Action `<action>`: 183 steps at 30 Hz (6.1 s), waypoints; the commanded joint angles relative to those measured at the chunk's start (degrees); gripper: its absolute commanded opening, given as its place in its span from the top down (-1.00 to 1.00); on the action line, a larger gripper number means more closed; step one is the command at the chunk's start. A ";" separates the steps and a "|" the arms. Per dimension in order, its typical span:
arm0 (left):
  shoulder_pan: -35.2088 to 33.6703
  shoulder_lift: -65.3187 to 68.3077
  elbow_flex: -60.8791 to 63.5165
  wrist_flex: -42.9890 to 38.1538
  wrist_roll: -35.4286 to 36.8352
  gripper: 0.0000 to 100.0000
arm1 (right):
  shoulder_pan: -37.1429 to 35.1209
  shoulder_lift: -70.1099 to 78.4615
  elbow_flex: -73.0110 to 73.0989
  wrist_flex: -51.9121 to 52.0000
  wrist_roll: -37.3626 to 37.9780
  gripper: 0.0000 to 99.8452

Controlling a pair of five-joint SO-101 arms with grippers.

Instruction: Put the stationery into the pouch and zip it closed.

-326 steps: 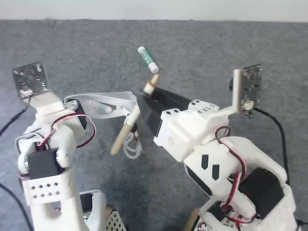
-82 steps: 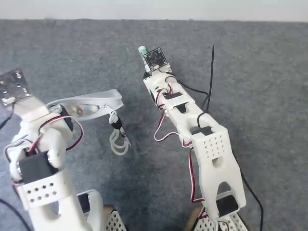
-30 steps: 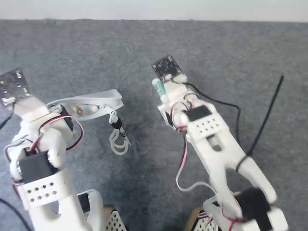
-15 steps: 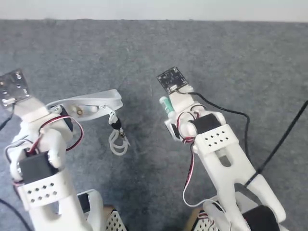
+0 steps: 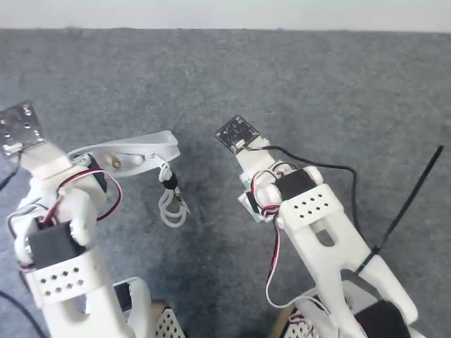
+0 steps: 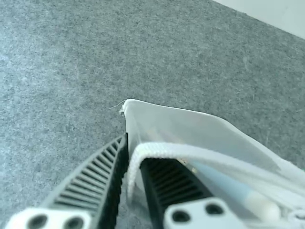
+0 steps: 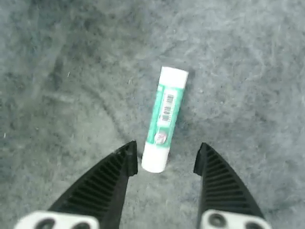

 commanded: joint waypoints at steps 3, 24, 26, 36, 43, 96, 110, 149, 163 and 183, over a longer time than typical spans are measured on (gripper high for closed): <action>-0.18 -0.88 -0.66 -2.11 -0.35 0.98 | -1.27 -3.21 -5.98 3.82 0.00 0.62; -0.18 -0.88 -0.66 -2.11 -0.35 0.98 | -1.36 23.25 -19.16 -0.92 -0.09 0.62; -0.18 -0.88 -0.66 -2.20 -0.35 0.98 | -1.36 24.57 -19.16 -2.86 -0.09 0.62; -0.18 -0.88 -0.66 -2.20 -0.35 0.98 | -1.36 32.48 -21.19 -8.04 0.00 0.62; -0.18 -0.88 -0.66 -2.11 -0.35 0.98 | -1.01 39.60 -27.08 -6.11 0.00 0.76; 0.00 -0.88 -0.57 -2.20 -0.35 0.98 | -5.41 4.62 -21.45 14.64 -10.11 0.99; 2.90 -0.88 -0.57 -2.02 -0.35 0.98 | -9.80 -12.09 -12.92 11.30 -15.74 0.99; 11.08 -0.88 0.31 -0.44 -3.25 0.98 | -22.81 -35.74 -9.67 -26.51 -15.56 0.99; 11.08 -0.88 0.40 -0.44 -3.25 0.98 | -22.55 -43.38 21.63 -65.36 -15.47 0.99; 11.08 -0.88 0.40 -0.44 -3.25 0.98 | -22.81 -43.38 33.49 -88.04 -15.91 0.99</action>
